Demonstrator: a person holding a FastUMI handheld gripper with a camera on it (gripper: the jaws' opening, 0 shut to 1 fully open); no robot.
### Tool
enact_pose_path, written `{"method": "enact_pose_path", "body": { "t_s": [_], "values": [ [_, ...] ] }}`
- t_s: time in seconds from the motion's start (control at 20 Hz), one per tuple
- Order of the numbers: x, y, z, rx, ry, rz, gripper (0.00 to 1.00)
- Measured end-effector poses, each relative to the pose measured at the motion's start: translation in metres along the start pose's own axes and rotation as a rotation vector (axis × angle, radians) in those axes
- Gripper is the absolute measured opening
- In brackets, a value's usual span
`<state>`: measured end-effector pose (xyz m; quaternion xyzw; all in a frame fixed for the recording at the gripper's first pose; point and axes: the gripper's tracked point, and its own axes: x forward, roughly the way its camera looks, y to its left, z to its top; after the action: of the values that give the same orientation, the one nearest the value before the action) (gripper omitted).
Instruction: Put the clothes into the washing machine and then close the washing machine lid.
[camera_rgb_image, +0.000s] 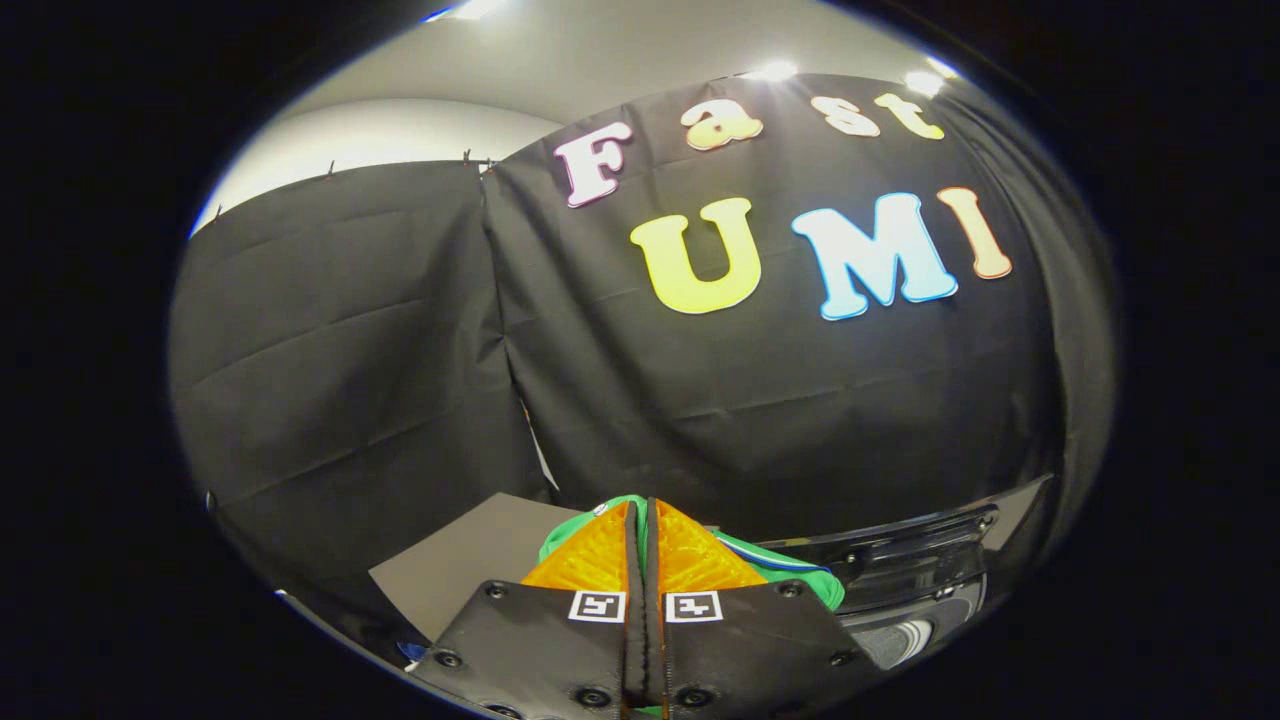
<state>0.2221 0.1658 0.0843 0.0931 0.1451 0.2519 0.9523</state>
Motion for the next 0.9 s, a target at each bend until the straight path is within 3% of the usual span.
{"method": "enact_pose_path", "body": {
  "t_s": [0.9],
  "values": [
    [-0.053,-0.135,-0.039,0.008,0.042,-0.197,0.01]
  ]
}}
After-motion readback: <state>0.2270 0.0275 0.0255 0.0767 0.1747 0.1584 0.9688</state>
